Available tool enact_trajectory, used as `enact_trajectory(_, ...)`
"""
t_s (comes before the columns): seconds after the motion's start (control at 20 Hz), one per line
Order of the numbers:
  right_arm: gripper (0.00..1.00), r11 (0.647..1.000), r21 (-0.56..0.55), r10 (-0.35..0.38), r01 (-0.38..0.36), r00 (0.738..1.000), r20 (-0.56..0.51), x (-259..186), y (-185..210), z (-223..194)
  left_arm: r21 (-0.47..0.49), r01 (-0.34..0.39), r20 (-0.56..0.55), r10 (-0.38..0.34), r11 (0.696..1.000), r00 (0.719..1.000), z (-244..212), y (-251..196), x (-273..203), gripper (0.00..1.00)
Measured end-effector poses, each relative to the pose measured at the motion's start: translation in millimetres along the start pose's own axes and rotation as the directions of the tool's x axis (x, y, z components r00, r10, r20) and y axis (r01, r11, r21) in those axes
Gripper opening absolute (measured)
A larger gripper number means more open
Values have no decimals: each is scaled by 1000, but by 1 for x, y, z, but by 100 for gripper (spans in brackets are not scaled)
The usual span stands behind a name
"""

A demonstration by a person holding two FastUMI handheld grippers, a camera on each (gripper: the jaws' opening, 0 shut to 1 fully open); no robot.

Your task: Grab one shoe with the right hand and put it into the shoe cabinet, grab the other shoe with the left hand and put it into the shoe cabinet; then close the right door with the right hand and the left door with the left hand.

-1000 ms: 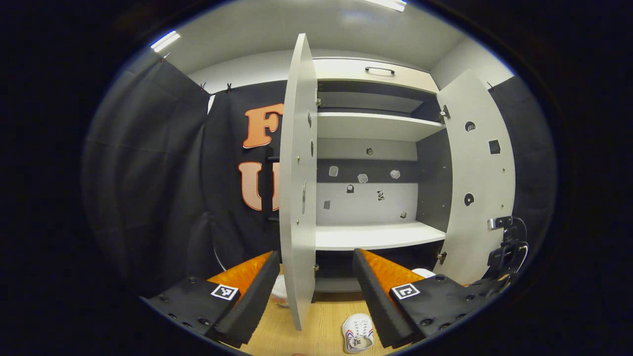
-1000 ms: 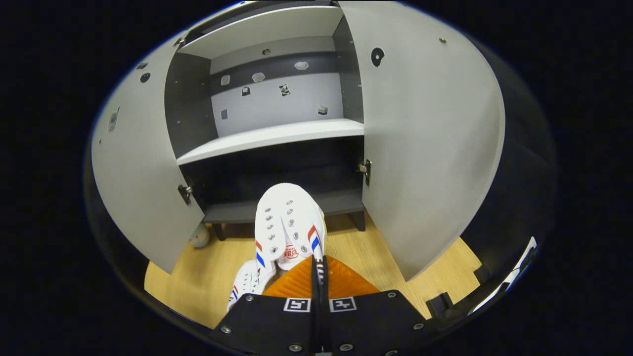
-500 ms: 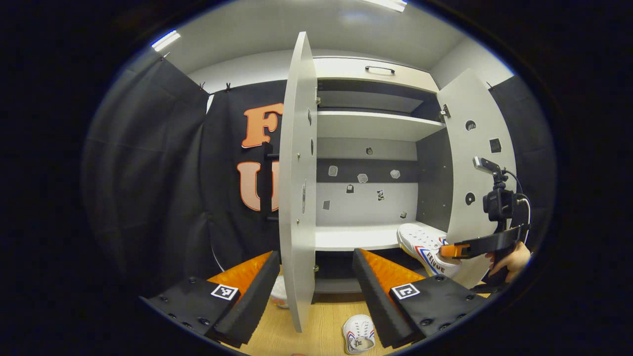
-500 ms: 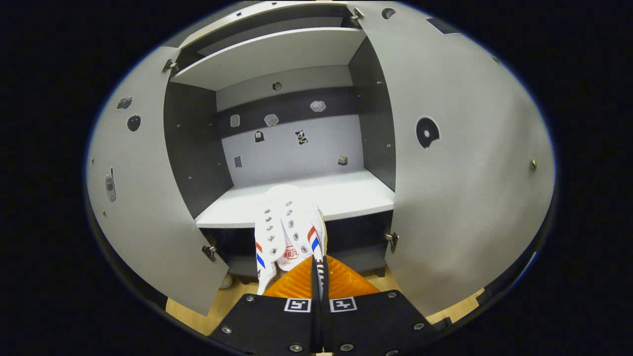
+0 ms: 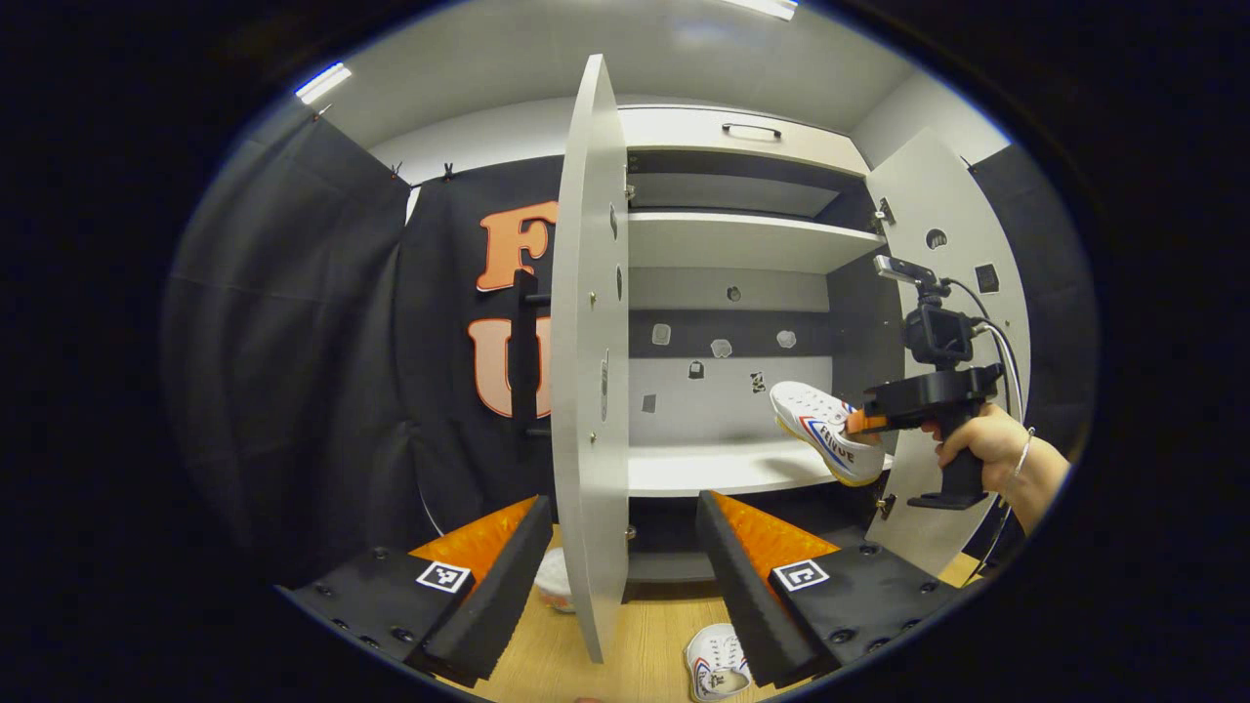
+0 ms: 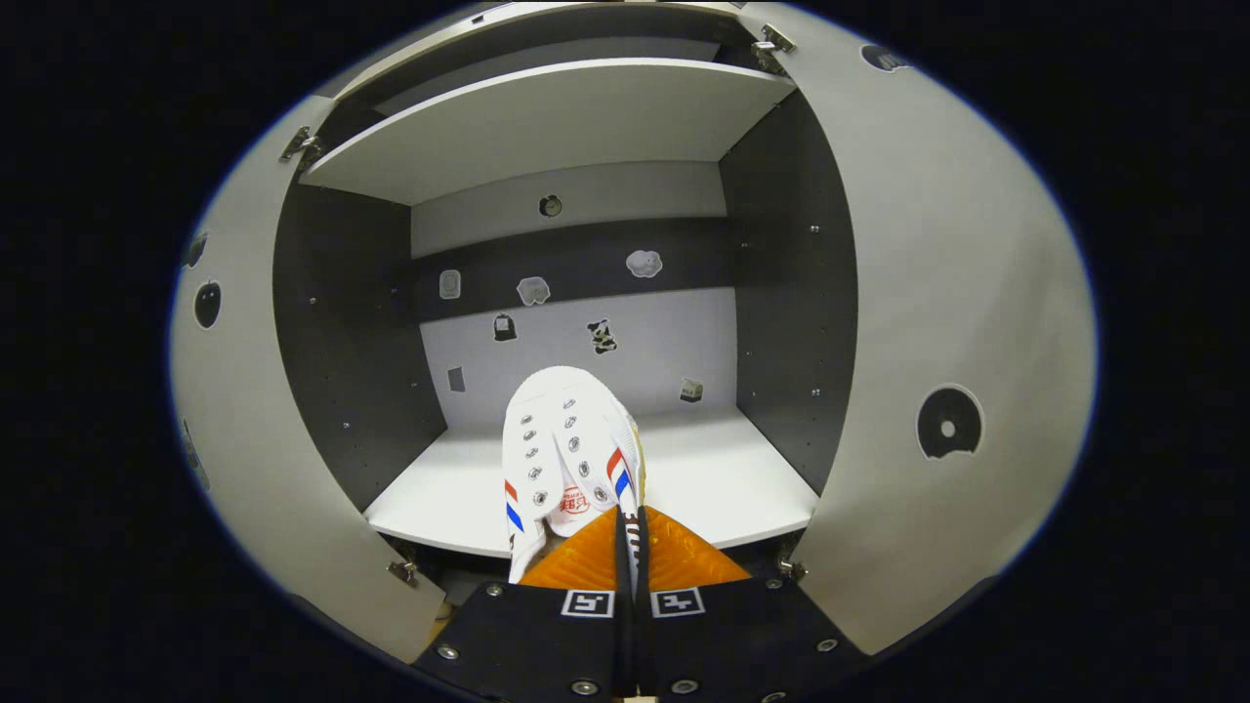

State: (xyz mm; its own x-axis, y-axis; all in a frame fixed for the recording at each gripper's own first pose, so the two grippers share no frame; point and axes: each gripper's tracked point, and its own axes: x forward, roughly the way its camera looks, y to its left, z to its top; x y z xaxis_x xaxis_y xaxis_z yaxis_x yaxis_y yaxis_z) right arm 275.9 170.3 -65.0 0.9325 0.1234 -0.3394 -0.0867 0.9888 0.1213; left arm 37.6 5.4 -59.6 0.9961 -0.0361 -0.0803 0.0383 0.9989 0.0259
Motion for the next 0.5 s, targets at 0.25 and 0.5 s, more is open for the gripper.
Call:
enact_trajectory(0.25,0,999,-19,-43,42,998,-37,54,-5,3,2,-5,-8,5,1000,1000,-4,1,7,97)
enact_trajectory(0.5,0,998,-24,-60,57,991,-118,97,-9,-15,4,-15,-16,15,1000,1000,-9,5,14,97)
